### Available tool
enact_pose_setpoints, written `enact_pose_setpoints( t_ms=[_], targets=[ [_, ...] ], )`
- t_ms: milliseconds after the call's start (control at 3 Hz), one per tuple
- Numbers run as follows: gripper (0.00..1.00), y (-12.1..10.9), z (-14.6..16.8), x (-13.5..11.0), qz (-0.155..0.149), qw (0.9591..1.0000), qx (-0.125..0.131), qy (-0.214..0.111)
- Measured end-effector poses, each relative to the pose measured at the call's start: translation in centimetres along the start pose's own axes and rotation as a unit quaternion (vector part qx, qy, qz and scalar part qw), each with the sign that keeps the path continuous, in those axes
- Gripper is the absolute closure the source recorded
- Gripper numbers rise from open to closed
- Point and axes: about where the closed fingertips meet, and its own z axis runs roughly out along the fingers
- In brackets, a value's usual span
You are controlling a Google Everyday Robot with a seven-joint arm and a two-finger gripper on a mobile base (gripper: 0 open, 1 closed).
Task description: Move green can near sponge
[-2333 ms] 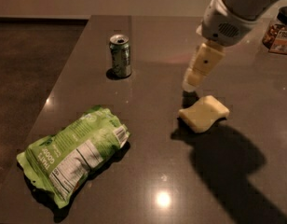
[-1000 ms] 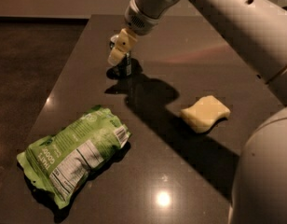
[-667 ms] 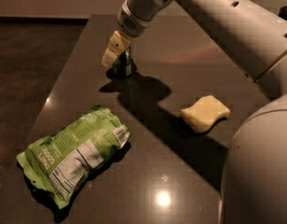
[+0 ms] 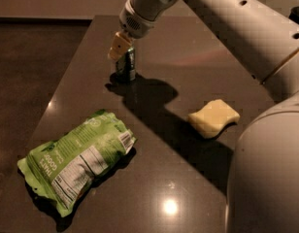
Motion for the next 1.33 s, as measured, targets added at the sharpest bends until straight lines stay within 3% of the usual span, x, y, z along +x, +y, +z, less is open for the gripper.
enact_pose_setpoints(
  t_ms=[333,667,1000,1333],
  targets=[
    [0.64,-0.1,-1.9,1.4,0.006,1.0,-0.001,0.001],
    [0.87,-0.2,-5.0,4.2,0.021,0.9997,0.003,0.007],
    [1.0,-0.6,-8.8,8.0,0.048,0.9987,0.016,0.006],
    [1.0,-0.1,-12.6,12.7,0.064,0.9972,0.038,-0.007]
  ],
)
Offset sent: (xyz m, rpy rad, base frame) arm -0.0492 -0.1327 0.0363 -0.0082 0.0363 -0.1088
